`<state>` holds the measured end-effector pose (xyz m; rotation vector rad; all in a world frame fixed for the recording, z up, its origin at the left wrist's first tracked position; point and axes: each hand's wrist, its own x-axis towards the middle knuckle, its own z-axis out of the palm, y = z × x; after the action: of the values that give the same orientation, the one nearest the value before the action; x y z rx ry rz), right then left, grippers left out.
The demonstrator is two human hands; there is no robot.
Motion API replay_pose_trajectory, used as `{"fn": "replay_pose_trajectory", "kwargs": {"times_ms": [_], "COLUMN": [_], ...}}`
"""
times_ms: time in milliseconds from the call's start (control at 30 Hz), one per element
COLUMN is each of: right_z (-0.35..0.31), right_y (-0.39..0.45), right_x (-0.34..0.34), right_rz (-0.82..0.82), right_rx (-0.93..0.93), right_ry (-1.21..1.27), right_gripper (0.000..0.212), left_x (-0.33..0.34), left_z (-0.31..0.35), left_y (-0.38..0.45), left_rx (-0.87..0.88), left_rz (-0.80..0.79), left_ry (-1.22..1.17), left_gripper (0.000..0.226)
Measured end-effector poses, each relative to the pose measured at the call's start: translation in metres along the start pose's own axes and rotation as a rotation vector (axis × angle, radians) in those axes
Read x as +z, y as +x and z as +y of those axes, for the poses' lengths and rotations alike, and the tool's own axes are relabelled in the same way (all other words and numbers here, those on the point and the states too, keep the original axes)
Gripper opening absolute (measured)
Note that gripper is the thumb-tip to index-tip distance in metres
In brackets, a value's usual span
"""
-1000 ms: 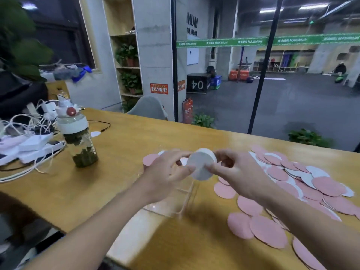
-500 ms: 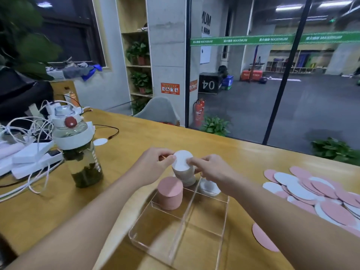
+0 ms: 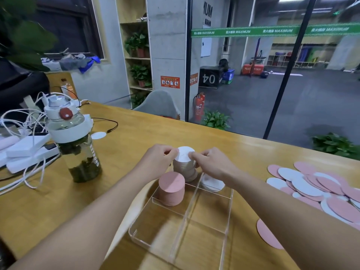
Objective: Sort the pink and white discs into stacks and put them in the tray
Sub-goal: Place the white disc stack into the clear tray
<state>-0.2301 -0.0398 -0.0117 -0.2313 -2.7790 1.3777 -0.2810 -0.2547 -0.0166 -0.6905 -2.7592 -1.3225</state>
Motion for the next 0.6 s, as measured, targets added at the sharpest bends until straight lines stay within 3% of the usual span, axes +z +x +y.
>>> {"fn": "replay_pose_trajectory", "kwargs": {"times_ms": [300, 600], "right_z": [0.006, 0.004], "right_y": [-0.003, -0.012], "right_x": [0.003, 0.002], "right_rz": [-0.018, -0.044], "right_rx": [0.004, 0.003], "right_ry": [0.008, -0.013], "right_gripper": [0.078, 0.074], "left_x": [-0.002, 0.002], "left_z": [0.008, 0.012], "left_y": [0.008, 0.004], "left_rx": [-0.003, -0.105], "left_rz": [0.038, -0.01], "left_ry": [0.151, 0.198], "left_gripper": [0.045, 0.066]}}
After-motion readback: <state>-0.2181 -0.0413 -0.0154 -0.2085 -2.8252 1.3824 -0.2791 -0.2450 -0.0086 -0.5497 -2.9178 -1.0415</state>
